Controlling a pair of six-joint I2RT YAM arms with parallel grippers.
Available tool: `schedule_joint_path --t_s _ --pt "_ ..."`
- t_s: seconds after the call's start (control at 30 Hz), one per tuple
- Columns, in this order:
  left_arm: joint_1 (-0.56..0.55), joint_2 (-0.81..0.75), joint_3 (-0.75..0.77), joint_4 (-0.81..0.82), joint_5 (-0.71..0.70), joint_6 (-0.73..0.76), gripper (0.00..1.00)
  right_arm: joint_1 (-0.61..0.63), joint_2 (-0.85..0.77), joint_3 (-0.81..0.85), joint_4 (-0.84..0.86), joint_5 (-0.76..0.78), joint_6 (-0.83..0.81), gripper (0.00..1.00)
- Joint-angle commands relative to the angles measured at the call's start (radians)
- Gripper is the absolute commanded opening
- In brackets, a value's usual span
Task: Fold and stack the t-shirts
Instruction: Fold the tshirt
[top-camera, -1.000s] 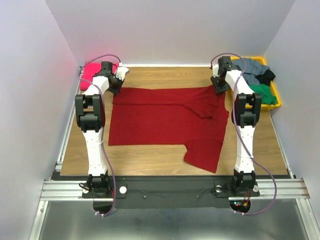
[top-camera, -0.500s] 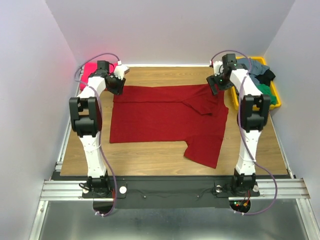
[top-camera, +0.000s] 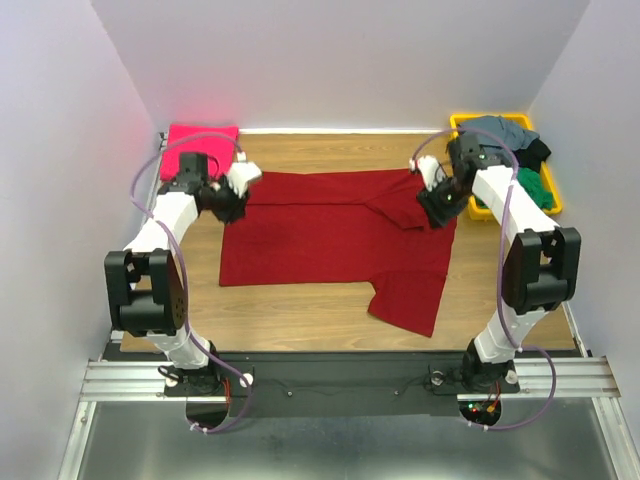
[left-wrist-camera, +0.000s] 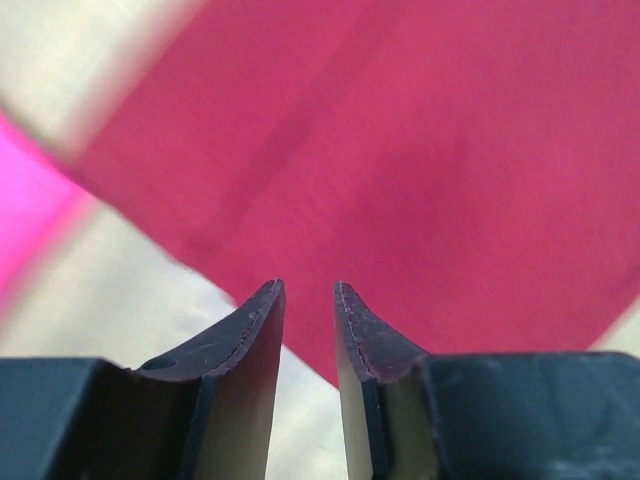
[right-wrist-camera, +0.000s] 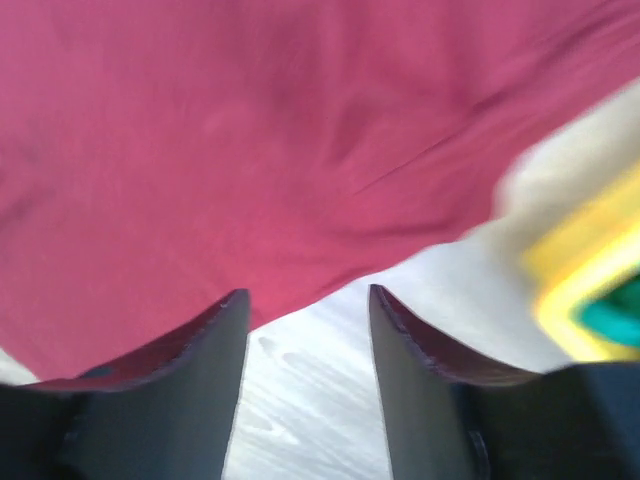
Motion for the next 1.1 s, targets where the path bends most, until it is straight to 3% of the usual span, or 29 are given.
schedule_joint_path --t_s 0.0,0.23,0.53,0.93,1.07 --pt "0.001 -0.046 -0.142 -0.029 -0.07 0.099 0.36 0.008 -0.001 -0.123 -0.026 0.02 -0.035 0.54" --pt "0.001 -0.079 -0.337 0.024 -0.182 0.133 0.36 0.013 0.019 -0.264 0.081 0.035 0.011 0.53" --pt "0.001 -0.058 -0.446 0.046 -0.264 0.202 0.34 0.019 0.028 -0.412 0.124 0.064 -0.022 0.5" --pt "0.001 -0.202 -0.416 -0.101 -0.156 0.332 0.36 0.024 -0.196 -0.406 0.049 0.059 -0.131 0.54" --pt "0.001 -0.225 -0.416 -0.149 -0.138 0.371 0.37 0.03 -0.202 -0.412 0.034 0.043 -0.177 0.52"
